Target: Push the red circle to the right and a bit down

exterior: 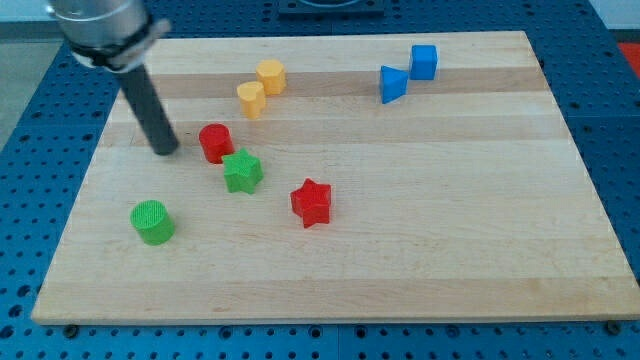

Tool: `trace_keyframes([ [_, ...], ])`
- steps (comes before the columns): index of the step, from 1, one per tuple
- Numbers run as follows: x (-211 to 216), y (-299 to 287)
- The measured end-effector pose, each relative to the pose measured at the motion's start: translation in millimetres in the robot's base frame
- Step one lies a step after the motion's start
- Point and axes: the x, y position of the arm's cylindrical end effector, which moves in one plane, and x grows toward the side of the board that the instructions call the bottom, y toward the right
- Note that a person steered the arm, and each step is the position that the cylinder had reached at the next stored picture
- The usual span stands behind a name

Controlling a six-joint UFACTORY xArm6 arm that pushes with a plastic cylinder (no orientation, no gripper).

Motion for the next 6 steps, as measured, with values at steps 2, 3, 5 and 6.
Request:
trace_keyframes([
  [2,0.9,65.9],
  [3,0.9,65.9],
  [5,-20.1,56.5],
  [6,-20.8,109.3],
])
